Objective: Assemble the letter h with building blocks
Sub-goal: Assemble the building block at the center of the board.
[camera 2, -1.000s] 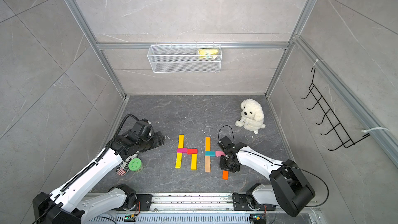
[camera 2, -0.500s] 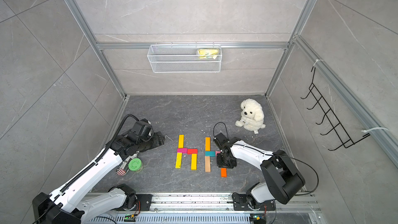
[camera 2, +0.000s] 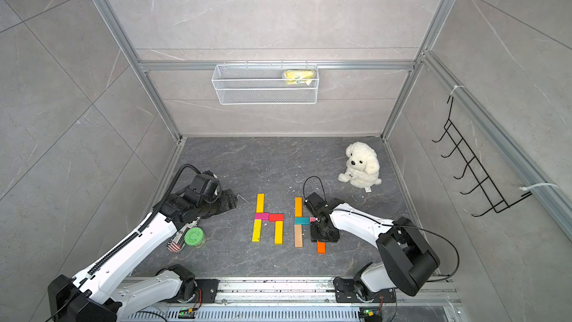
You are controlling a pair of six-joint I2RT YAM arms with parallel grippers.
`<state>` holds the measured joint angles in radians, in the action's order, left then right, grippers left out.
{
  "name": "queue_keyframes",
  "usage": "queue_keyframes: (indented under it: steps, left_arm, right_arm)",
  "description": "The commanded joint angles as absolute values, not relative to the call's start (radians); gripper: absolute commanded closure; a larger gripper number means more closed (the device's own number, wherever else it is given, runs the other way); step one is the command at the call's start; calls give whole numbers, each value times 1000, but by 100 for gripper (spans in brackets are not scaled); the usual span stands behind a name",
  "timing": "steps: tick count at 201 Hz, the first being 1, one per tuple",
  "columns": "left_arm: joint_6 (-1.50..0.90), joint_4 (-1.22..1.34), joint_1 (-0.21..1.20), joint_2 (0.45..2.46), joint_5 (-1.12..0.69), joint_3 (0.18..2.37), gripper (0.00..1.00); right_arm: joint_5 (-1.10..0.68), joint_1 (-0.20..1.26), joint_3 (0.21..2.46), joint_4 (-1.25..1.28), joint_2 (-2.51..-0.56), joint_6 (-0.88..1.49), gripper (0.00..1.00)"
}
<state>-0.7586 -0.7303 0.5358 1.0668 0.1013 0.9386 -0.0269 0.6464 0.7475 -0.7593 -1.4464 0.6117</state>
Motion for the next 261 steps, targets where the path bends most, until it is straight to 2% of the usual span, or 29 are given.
queue_keyframes:
  steps: [1,64,261]
  left_arm:
    - [-760,-707,531,1068,91,948,19]
    - [-756,-716,531,1068,95,963,19]
    - [-750,-726,531,1063,104,959,19]
  right_arm:
    - [-8,669,739,-786,-1470,643,53]
    - [61,670,789,-819,-1507,644,69]
    - [63,639,828,-775,-1568,647,70]
